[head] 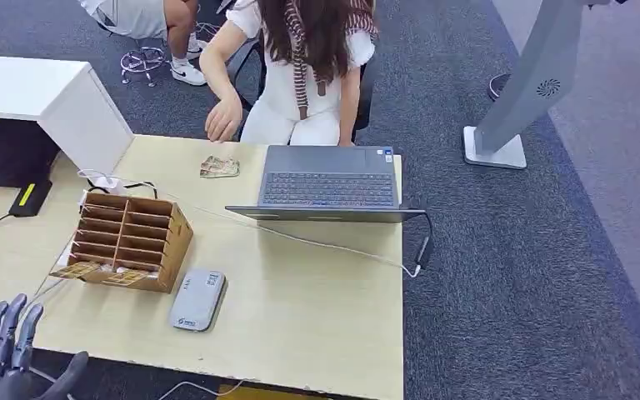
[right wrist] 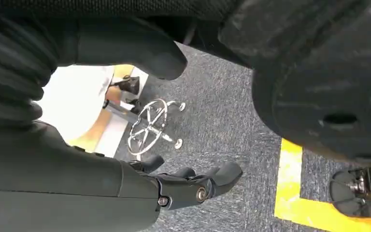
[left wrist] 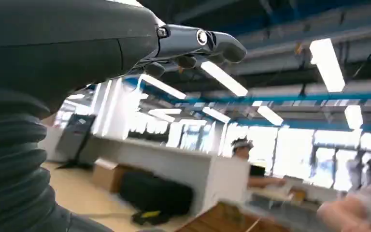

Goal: Pass the card to the sensor for recognition and then transmit it.

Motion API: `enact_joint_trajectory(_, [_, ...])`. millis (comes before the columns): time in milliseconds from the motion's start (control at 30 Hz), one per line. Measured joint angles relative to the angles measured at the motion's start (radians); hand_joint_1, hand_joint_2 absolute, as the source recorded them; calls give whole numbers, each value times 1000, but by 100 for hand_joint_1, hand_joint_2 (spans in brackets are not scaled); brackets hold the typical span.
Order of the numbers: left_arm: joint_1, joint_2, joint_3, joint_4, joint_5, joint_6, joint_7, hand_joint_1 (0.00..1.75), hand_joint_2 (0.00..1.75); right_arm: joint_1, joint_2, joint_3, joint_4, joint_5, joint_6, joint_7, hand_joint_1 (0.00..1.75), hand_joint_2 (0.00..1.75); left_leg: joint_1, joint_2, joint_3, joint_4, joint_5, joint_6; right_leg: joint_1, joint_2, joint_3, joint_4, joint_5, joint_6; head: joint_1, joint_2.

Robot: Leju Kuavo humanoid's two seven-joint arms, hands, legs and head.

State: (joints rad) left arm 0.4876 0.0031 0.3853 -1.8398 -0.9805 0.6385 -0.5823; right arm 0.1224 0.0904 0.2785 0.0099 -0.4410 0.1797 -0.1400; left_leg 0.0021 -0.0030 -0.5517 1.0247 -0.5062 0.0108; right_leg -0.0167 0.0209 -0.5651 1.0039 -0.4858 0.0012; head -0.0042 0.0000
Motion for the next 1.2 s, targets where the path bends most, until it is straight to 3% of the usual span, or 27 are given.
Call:
enact_joint_trajectory(100, [17, 42, 9, 41, -79, -112, 163, 0, 175, 0, 3, 0, 0, -9, -3, 6, 0, 175, 1, -1, 0, 0, 1, -1, 1, -1, 0, 0, 0, 0, 0, 0])
enact_joint_trajectory(233, [9, 106, 9, 113, -102, -157, 256, 0, 175, -5, 4, 0, 0, -14, -1, 15, 0, 175, 2, -2, 0, 0, 1, -2, 2, -2, 0, 0, 0, -1, 0, 0])
enact_joint_trajectory(533, [-24, 222, -32, 205, -89, -154, 369, 0, 175, -8, 3, 1, 0, -15, 6, 21, 0, 175, 1, -2, 0, 0, 2, -1, 1, -3, 1, 0, 1, -1, 0, 0])
enact_joint_trajectory(767, [-143, 320, -202, 277, -78, -87, 463, 0, 175, -12, -2, 15, 0, -11, 18, 22, 0, 175, 1, -6, 1, 0, 4, -2, 1, -6, 2, 0, 1, -1, 0, 0])
enact_joint_trajectory(900, [-192, 348, -279, 303, -82, -84, 476, 0, 175, -12, -5, 23, 0, -11, 19, 22, 0, 175, 1, -6, 1, 0, 4, -2, 1, -5, 2, 0, 2, -1, 0, 0])
enact_joint_trajectory(1200, [-286, 377, -372, 352, -67, -86, 493, 0, 175, -15, -9, 32, 0, -10, 23, 24, 0, 175, 1, -8, 1, 0, 4, -2, 1, -7, 2, 0, 2, -1, 0, 0])
